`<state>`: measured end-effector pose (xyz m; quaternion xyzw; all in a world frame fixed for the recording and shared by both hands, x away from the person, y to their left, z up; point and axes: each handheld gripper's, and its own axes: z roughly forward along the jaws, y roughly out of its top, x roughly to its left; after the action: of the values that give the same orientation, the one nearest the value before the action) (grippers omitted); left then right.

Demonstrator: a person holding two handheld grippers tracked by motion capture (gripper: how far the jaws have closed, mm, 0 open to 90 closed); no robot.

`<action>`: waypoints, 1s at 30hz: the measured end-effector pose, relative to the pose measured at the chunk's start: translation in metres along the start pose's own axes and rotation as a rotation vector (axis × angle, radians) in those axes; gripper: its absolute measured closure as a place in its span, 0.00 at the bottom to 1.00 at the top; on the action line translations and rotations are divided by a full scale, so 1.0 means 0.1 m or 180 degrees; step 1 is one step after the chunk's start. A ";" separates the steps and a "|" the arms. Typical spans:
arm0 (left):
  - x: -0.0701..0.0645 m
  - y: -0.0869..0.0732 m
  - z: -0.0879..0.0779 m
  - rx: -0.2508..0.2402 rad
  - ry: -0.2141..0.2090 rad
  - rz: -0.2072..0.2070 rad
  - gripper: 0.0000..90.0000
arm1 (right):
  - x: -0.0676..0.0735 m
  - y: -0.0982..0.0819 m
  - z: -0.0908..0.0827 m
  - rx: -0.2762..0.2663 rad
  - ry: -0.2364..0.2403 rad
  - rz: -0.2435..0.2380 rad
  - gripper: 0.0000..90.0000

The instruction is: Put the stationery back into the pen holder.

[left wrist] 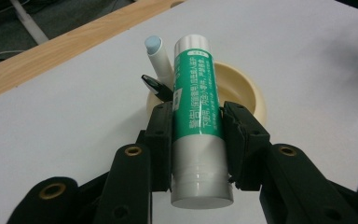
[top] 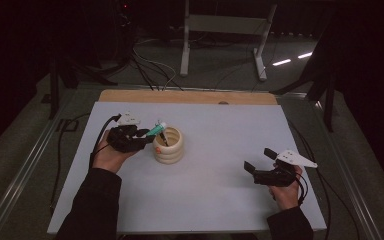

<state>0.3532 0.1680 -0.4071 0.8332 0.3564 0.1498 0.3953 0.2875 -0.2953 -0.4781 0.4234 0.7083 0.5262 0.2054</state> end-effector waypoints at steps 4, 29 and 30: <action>-0.01 0.02 0.03 -0.0001 -0.0019 -0.0006 0.73 | 0.00 0.00 0.00 0.0000 0.0002 -0.0006 0.00; -0.05 0.07 0.19 0.0142 -0.0044 0.0024 0.73 | 0.00 0.00 0.00 0.0007 -0.0005 -0.0005 0.00; -0.05 0.08 0.20 0.0143 -0.0048 0.0027 0.73 | 0.00 0.00 0.00 0.0008 -0.0005 -0.0006 0.00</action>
<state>0.3634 0.1500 -0.4136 0.8445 0.3532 0.1372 0.3786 0.2876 -0.2954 -0.4781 0.4234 0.7091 0.5249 0.2059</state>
